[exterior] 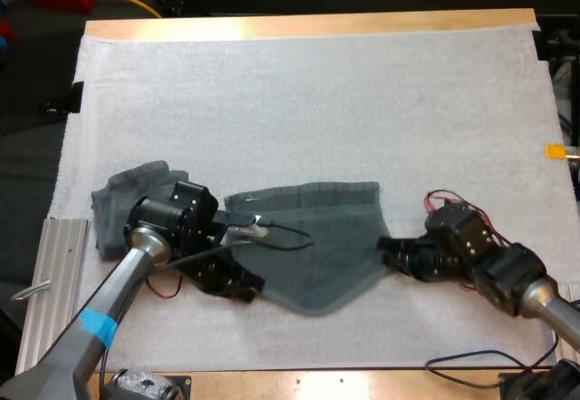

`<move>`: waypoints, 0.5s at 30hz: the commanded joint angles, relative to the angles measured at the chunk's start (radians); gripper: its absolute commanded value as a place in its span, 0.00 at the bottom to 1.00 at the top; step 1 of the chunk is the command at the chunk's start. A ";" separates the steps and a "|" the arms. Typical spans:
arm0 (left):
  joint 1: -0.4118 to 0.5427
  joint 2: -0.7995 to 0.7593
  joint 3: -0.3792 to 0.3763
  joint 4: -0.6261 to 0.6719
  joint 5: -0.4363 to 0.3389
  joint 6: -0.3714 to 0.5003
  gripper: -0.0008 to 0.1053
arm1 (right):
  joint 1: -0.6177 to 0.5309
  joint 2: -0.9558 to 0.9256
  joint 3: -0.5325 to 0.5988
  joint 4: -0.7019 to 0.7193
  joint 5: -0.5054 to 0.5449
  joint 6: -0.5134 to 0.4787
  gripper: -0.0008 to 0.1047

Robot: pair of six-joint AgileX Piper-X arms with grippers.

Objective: Pick towel from pile, fold and stack

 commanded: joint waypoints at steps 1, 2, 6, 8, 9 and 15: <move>0.010 0.005 -0.006 -0.032 0.008 -0.027 0.01 | -0.022 0.018 -0.007 -0.033 -0.037 0.010 0.02; 0.019 0.010 -0.006 -0.053 0.008 -0.040 0.01 | -0.033 0.032 -0.007 -0.060 -0.053 0.012 0.02; 0.063 0.035 -0.006 -0.139 0.014 -0.082 0.01 | -0.068 0.079 -0.012 -0.128 -0.074 0.032 0.02; 0.091 0.057 -0.006 -0.182 0.034 -0.099 0.01 | -0.082 0.104 -0.019 -0.155 -0.074 0.035 0.02; 0.101 0.067 -0.006 -0.195 0.048 -0.104 0.01 | -0.088 0.115 -0.023 -0.166 -0.074 0.035 0.02; 0.151 0.128 -0.007 -0.278 0.078 -0.122 0.01 | -0.123 0.198 -0.087 -0.193 -0.074 0.035 0.02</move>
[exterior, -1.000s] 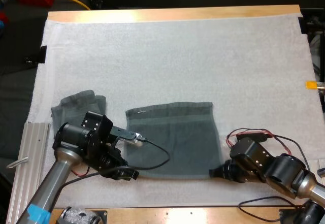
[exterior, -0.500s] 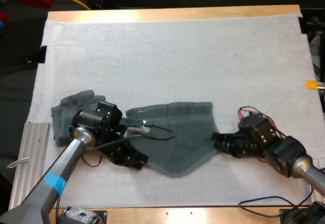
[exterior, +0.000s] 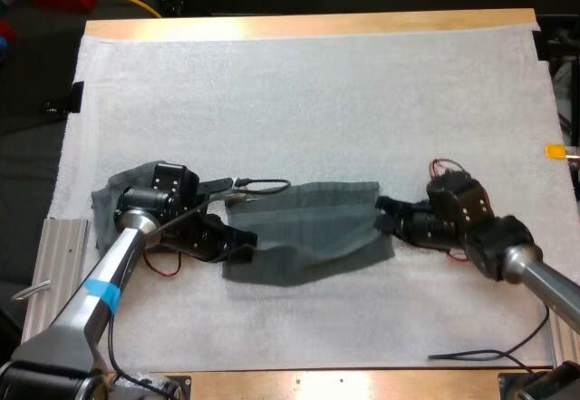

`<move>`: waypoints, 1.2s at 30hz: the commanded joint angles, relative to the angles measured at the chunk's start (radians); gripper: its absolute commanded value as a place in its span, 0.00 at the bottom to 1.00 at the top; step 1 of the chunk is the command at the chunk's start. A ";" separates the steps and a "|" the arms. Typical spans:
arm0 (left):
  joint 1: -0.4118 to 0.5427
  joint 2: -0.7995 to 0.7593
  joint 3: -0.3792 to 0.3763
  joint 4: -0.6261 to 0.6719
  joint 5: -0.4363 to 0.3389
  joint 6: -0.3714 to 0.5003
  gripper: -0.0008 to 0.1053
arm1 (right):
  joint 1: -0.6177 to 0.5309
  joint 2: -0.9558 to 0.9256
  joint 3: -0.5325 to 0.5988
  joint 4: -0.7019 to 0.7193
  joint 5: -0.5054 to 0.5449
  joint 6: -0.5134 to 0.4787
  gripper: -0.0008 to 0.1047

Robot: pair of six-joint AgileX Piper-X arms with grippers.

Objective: Pick towel from pile, fold and stack

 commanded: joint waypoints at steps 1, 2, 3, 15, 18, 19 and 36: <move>0.010 0.005 -0.007 -0.023 0.014 -0.011 0.01 | -0.010 0.018 -0.023 -0.001 -0.011 0.003 0.02; 0.020 0.008 -0.007 -0.035 0.014 -0.016 0.01 | -0.014 0.033 -0.034 -0.001 -0.011 0.001 0.02; 0.027 0.008 -0.007 -0.047 0.015 -0.019 0.01 | -0.016 0.048 -0.044 -0.001 -0.011 0.000 0.02; 0.049 0.008 -0.024 -0.189 0.027 -0.029 0.01 | -0.037 0.148 -0.094 -0.048 0.038 -0.012 0.02; 0.049 0.023 -0.024 -0.215 0.027 -0.047 0.01 | -0.043 0.147 -0.094 -0.057 0.058 -0.012 0.02; 0.049 0.036 -0.024 -0.218 0.027 -0.049 0.01 | -0.043 0.147 -0.094 -0.065 0.062 -0.012 0.02; 0.049 0.105 -0.028 -0.244 0.054 -0.049 0.48 | -0.043 0.194 -0.094 -0.164 0.073 -0.012 0.13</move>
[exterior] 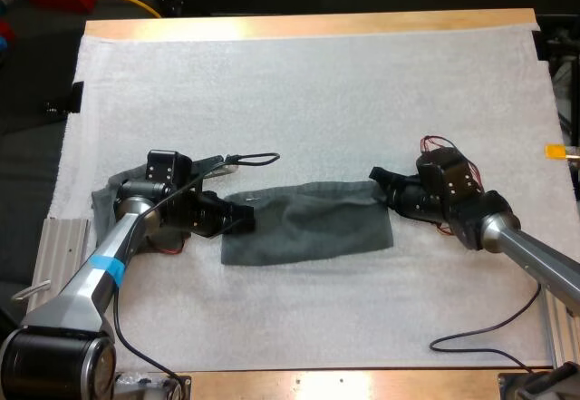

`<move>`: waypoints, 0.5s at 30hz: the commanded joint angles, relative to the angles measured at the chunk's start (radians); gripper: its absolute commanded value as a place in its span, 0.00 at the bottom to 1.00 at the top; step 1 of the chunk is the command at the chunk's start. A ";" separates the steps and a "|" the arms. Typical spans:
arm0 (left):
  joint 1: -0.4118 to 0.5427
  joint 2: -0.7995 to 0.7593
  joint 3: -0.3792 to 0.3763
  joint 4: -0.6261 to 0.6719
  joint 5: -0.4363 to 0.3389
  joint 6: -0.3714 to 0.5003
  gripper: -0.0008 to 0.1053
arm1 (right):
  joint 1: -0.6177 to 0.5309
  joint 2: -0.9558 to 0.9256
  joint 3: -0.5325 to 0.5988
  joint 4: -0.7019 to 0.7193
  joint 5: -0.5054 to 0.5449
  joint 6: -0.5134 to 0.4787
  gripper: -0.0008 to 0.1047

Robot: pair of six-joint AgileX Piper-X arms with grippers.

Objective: Pick towel from pile, fold and stack

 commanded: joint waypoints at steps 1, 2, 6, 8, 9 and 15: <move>0.000 -0.004 -0.004 -0.008 0.026 -0.004 0.61 | -0.004 0.000 -0.007 -0.036 -0.003 -0.005 0.21; 0.000 -0.004 -0.004 -0.008 0.038 0.002 0.70 | -0.004 0.000 -0.007 -0.060 -0.003 -0.005 0.28; 0.000 -0.017 -0.020 0.000 0.092 0.033 0.63 | -0.004 0.000 -0.007 -0.173 -0.065 -0.039 0.59; 0.000 -0.037 -0.036 0.010 0.112 0.045 0.62 | -0.004 0.000 -0.007 -0.221 -0.106 -0.042 0.71; 0.000 -0.050 -0.043 0.014 0.116 0.045 0.62 | -0.004 0.000 -0.007 -0.229 -0.115 -0.043 0.73; 0.000 -0.187 -0.070 0.072 0.117 0.064 0.62 | -0.004 0.000 -0.007 -0.222 -0.225 -0.088 0.76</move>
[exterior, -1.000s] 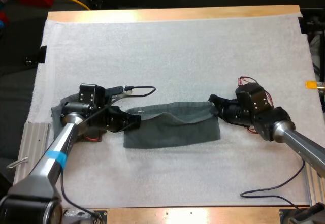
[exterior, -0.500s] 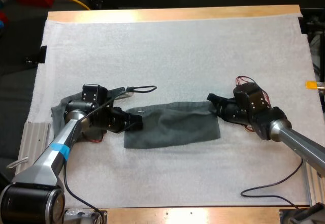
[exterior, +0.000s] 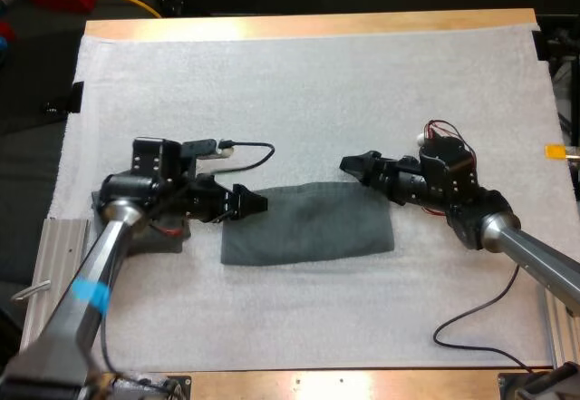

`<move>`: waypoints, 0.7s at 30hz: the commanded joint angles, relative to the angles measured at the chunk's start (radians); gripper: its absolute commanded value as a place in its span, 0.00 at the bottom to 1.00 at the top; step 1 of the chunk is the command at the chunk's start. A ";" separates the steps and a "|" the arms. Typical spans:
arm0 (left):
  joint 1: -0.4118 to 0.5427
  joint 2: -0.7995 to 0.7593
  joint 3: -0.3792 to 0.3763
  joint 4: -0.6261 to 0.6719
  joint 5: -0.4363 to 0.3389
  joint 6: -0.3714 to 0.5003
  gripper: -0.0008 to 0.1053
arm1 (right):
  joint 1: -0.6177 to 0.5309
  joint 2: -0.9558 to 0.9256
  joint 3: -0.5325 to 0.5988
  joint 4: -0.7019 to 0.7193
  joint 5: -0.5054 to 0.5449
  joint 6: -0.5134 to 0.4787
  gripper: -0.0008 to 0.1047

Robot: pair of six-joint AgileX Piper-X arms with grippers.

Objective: Pick towel from pile, fold and stack

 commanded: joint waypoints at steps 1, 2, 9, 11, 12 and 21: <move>0.000 -0.046 -0.007 0.027 0.018 0.014 0.62 | -0.004 -0.001 -0.006 0.005 -0.049 -0.015 0.76; 0.000 -0.076 -0.007 0.039 0.018 0.019 0.62 | -0.004 -0.004 -0.006 0.009 -0.067 -0.015 0.76; 0.000 -0.268 -0.007 0.139 0.018 0.029 0.62 | -0.004 -0.075 -0.006 0.121 -0.063 -0.084 0.76; 0.000 -0.321 -0.007 0.173 0.016 0.029 0.62 | -0.004 -0.110 -0.006 0.178 -0.060 -0.125 0.76; 0.000 -0.344 -0.007 0.184 0.016 0.029 0.62 | -0.004 -0.127 -0.006 0.202 -0.053 -0.140 0.76; 0.000 -0.525 -0.007 0.281 -0.006 0.026 0.62 | -0.004 -0.285 -0.006 0.444 0.001 -0.278 0.76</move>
